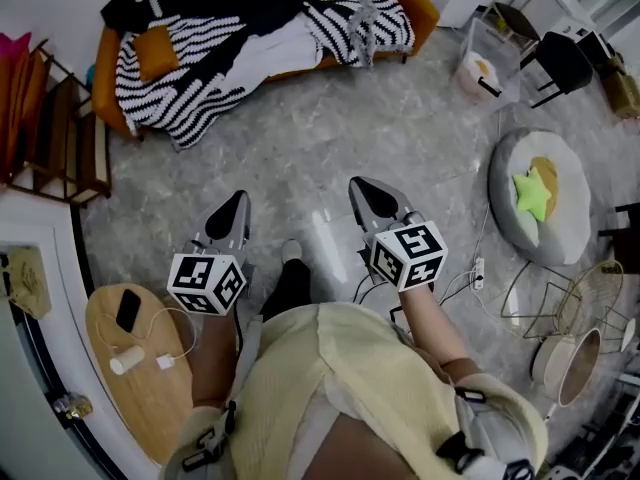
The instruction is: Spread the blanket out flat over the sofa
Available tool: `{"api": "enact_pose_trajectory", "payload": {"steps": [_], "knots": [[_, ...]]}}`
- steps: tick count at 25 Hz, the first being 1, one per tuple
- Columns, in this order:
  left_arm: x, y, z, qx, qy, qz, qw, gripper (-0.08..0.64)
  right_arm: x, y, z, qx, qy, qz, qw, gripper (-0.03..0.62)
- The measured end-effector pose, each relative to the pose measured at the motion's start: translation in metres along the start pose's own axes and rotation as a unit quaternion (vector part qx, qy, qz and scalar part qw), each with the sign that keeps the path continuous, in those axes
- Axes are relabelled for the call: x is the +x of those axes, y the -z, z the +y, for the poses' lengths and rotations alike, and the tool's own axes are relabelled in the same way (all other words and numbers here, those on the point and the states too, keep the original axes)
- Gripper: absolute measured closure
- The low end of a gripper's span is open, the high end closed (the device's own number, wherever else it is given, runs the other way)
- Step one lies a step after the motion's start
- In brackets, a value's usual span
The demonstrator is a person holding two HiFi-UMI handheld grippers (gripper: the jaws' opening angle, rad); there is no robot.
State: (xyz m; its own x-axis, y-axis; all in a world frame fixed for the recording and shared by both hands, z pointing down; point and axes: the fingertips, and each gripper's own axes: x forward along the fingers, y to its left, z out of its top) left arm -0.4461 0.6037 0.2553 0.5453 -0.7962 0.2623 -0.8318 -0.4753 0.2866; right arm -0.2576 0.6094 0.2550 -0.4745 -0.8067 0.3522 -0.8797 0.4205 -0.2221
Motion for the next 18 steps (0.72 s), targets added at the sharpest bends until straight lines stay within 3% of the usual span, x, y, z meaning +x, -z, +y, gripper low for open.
{"api": "enact_pose_trajectory", "payload": {"steps": [10, 18], "knots": [[0.079, -0.025, 0.067, 0.006, 0.030, 0.035, 0.9989, 0.558, 0.094, -0.026, -0.028, 0.016, 0.021, 0.016, 1.000, 0.549], [0.158, -0.033, 0.072, 0.002, 0.051, 0.056, 0.9971, 0.557, 0.135, -0.042, -0.096, 0.016, 0.046, 0.023, 0.999, 0.495]]}}
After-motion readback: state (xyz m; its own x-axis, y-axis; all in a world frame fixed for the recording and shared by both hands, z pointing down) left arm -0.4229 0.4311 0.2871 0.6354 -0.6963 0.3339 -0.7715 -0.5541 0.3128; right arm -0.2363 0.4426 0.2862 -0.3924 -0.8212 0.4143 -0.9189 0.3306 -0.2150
